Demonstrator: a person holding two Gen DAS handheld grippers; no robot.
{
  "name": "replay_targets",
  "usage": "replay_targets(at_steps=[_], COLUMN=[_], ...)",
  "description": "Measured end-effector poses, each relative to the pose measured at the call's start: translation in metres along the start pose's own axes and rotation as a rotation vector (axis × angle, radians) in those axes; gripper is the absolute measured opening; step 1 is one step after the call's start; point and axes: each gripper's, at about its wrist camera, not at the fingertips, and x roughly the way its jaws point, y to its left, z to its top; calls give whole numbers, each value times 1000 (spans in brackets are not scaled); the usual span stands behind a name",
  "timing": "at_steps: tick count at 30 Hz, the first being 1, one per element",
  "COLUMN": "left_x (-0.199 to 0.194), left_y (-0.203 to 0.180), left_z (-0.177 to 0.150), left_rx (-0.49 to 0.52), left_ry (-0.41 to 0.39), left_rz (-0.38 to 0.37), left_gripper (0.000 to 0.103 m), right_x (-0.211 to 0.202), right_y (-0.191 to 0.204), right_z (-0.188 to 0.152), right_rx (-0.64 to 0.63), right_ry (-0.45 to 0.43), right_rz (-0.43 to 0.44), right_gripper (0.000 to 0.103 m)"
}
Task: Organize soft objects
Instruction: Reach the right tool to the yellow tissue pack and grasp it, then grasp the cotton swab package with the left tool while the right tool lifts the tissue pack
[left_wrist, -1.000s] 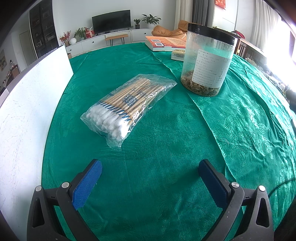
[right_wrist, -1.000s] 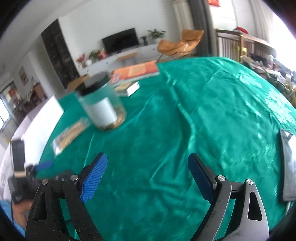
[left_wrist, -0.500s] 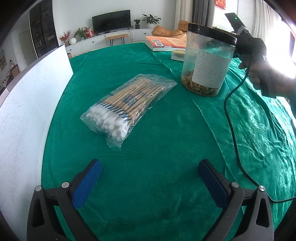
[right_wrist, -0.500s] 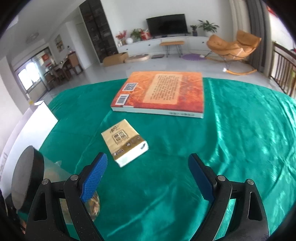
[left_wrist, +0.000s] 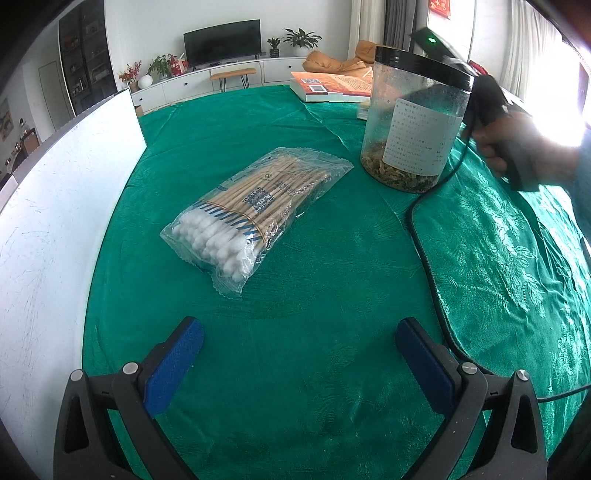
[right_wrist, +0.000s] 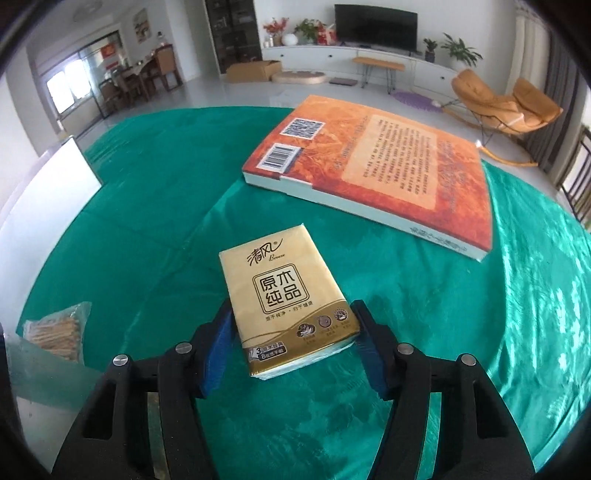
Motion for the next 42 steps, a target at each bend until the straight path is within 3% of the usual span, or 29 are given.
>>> replay_targets(at_steps=[8, 12, 18, 20, 25, 30, 32, 33, 34, 37, 38, 40, 42], left_x=[0, 0, -2, -5, -30, 14, 34, 42, 48, 58, 59, 55, 48], left_y=[0, 0, 0, 2, 16, 15, 15, 15, 15, 21, 21, 21, 19], left_z=[0, 0, -2, 2, 45, 84, 88, 90, 92, 102, 104, 105, 105], left_rx=[0, 0, 19, 27, 8, 80, 115, 137, 149, 102, 92, 79, 75], left_ry=[0, 0, 17, 58, 16, 194, 241, 239, 228, 222, 219, 201, 189], left_rz=[0, -1, -11, -20, 7, 11, 49, 93, 132, 87, 57, -34, -26], left_gripper=[103, 103, 103, 103, 103, 103, 103, 103, 103, 102, 97, 54, 41], right_x=[-73, -113, -140, -137, -137, -129, -125, -122, -122, -130, -133, -141, -153], right_y=[-24, -6, 25, 36, 42, 35, 34, 33, 31, 27, 27, 29, 32], right_z=[-85, -140, -186, -189, -190, -173, -170, -169, -169, -173, -176, -182, -187], right_rx=[234, 283, 380, 391, 415, 345, 326, 330, 340, 396, 413, 427, 453], right_ry=[26, 16, -31, -59, -64, 27, 51, 65, 68, 56, 49, 45, 29], right_rz=[-164, -215, -282, -315, -293, -291, -270, -254, -248, -224, -211, -212, -196], right_gripper=[64, 64, 64, 64, 76, 76, 76, 75, 65, 60, 60, 60, 60])
